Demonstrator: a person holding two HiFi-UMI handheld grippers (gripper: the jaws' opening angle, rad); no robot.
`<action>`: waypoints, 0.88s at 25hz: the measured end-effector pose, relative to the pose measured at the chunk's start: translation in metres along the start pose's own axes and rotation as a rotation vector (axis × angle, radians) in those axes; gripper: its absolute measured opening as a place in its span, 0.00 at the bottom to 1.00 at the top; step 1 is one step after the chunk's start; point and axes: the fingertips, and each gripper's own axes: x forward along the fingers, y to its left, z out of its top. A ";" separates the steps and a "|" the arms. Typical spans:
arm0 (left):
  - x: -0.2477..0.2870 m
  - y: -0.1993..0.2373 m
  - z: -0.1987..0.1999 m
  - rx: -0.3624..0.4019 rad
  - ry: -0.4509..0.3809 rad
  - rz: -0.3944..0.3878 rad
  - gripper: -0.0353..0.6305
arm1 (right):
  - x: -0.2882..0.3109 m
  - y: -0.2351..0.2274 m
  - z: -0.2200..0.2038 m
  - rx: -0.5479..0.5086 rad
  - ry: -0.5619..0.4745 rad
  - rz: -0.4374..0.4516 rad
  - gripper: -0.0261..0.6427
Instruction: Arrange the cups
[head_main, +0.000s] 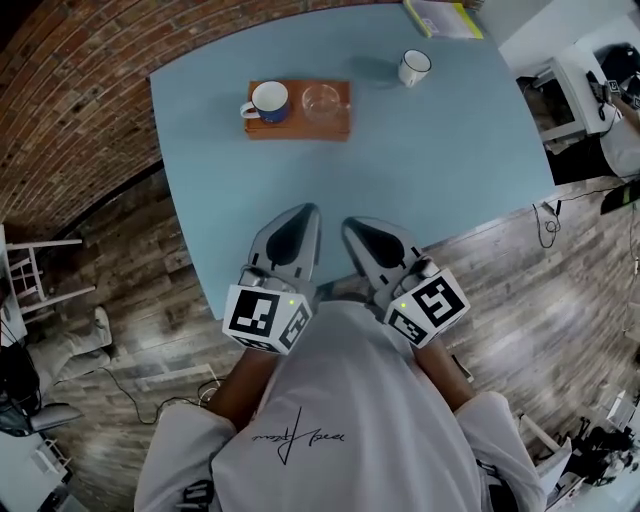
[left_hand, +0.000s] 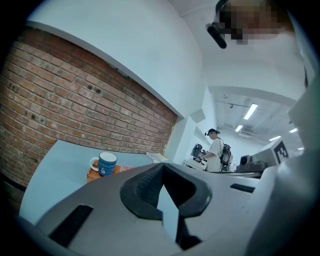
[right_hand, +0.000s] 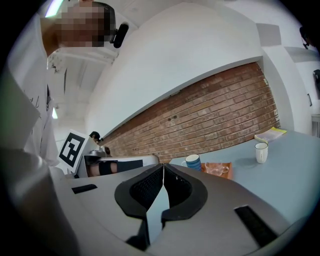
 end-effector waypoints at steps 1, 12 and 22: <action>0.002 0.003 0.002 0.003 -0.004 -0.003 0.07 | 0.004 -0.002 0.002 -0.008 0.000 0.000 0.07; 0.021 0.017 0.007 -0.008 0.000 -0.026 0.07 | 0.030 -0.020 0.009 -0.061 0.005 -0.027 0.07; 0.041 0.028 0.006 -0.018 0.006 0.020 0.07 | 0.044 -0.050 0.021 -0.169 0.036 0.110 0.07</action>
